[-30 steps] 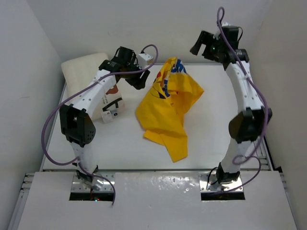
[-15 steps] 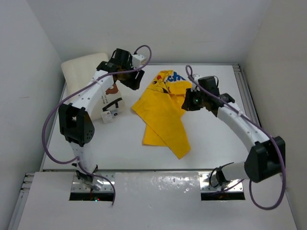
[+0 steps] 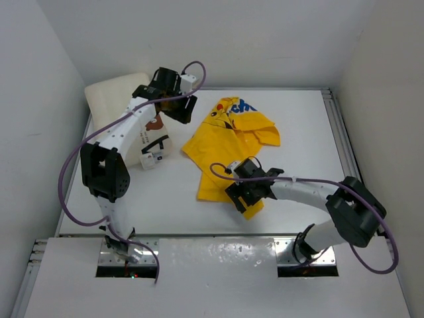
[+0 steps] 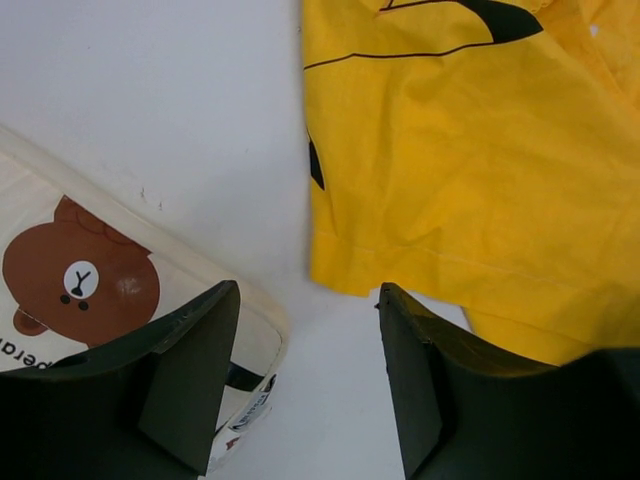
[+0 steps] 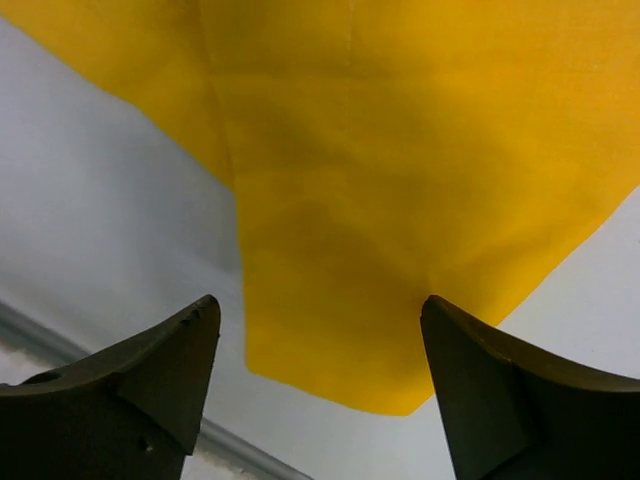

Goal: Put the pillow into the pillowcase

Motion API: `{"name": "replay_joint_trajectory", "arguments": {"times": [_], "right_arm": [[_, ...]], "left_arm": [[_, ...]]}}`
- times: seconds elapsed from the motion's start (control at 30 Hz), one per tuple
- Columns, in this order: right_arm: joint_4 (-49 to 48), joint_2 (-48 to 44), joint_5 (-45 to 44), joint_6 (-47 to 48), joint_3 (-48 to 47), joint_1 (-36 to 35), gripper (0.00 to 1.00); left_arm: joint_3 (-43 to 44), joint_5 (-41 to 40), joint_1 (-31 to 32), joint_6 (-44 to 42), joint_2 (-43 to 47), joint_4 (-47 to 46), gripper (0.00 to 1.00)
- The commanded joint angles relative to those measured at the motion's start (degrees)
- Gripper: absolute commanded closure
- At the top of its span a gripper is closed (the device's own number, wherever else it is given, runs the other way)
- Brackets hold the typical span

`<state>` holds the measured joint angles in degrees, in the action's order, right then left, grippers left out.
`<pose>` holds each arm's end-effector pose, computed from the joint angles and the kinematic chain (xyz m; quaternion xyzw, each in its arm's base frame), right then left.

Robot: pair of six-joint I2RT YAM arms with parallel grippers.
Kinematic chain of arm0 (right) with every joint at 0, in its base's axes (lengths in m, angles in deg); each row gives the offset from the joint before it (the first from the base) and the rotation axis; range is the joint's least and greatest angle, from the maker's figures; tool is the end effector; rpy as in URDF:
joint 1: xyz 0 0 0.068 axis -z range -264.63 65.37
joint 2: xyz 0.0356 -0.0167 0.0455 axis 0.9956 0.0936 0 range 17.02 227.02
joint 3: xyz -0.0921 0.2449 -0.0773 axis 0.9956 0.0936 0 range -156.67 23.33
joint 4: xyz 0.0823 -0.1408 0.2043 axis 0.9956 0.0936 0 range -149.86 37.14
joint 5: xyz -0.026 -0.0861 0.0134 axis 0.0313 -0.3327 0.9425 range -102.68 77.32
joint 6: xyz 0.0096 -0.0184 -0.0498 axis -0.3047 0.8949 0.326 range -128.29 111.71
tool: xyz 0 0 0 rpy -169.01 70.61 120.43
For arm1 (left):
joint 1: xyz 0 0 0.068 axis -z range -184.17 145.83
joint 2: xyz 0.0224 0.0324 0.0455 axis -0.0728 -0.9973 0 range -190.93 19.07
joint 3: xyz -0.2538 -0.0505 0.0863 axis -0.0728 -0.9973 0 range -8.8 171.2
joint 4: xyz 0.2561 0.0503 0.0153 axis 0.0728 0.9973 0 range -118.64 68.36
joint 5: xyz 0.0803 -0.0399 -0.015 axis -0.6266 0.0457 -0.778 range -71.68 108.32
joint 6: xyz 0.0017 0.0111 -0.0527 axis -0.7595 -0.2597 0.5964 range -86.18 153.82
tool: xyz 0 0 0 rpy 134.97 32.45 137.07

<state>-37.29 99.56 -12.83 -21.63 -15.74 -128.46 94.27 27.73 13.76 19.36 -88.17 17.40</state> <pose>0.1798 0.1724 0.1500 -0.2570 0.9439 0.0982 0.1828 0.3948 -0.1339 0.3237 0.2881 0.8922 -0.0874 0.3366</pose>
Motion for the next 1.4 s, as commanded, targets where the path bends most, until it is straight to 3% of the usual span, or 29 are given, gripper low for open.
{"name": "replay_joint_trajectory", "arguments": {"times": [0.0, 0.1, 0.13, 0.2, 0.23, 0.3, 0.5, 0.67, 0.87, 1.03, 1.37], "right_arm": [[-3.8, 3.1, -8.3, 0.3, 1.9, -1.6, 0.22], [-0.9, 9.1, -10.4, -0.7, -2.3, -2.7, 0.34], [-0.8, 10.1, -10.4, -0.5, -2.9, -3.0, 0.48], [-0.1, 11.1, -10.3, -0.6, -4.6, -3.2, 0.67], [0.3, 11.1, -10.2, -0.5, -5.0, -3.4, 0.83], [0.4, 9.3, -10.1, -0.5, -6.3, -3.3, 1.0], [2.1, -1.1, -8.2, 1.6, -16.6, -1.2, 1.0], [-6.5, -9.8, 5.4, 0.3, -23.0, 2.6, 1.0], [-13.2, -16.2, 14.5, -3.9, -29.7, 7.9, 1.0], [-16.9, -21.4, 16.1, -6.1, -35.3, 10.7, 1.0], [-12.5, -24.0, 15.5, -0.5, -49.2, 13.0, 1.0]], "left_arm": [[0.0, 0.4, -0.7, 1.8, 1.2, -2.5, 0.44], [-0.1, 0.6, -0.7, 2.1, 1.2, -2.5, 0.44], [-0.2, 0.7, -0.6, 2.1, 1.3, -2.5, 0.44], [-0.3, 0.3, -1.0, 2.1, 1.6, -2.5, 0.44], [-0.3, 0.2, -1.0, 2.0, 1.8, -2.5, 0.44], [-0.4, -0.2, -1.1, 2.0, 1.9, -2.6, 0.44], [-0.7, -0.4, -1.6, 2.5, 2.0, -3.2, 0.44], [-0.8, -0.7, -1.6, 2.2, 2.2, -3.4, 0.43], [-0.6, -1.4, -2.1, 2.2, 2.6, -3.4, 0.44], [0.6, -2.5, -2.4, 1.5, 2.8, -3.2, 0.44], [3.5, -4.0, -2.5, 0.0, 2.5, -2.5, 0.43]]}}
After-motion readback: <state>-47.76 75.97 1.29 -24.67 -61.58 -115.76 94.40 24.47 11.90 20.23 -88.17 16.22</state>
